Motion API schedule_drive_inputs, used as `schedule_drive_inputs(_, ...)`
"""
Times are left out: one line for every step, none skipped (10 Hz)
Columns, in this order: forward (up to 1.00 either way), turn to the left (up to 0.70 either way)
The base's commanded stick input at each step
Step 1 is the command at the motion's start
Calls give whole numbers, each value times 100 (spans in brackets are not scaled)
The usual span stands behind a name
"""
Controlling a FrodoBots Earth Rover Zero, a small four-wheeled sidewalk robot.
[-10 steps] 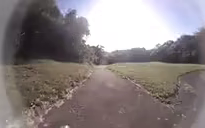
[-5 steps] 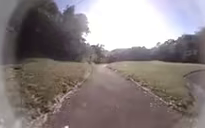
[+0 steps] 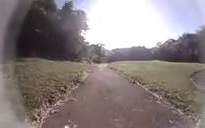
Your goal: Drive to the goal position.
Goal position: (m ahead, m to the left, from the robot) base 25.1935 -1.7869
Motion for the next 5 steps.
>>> schedule_drive_inputs(100,1)
schedule_drive_inputs(100,1)
schedule_drive_inputs(100,1)
schedule_drive_inputs(100,1)
schedule_drive_inputs(100,1)
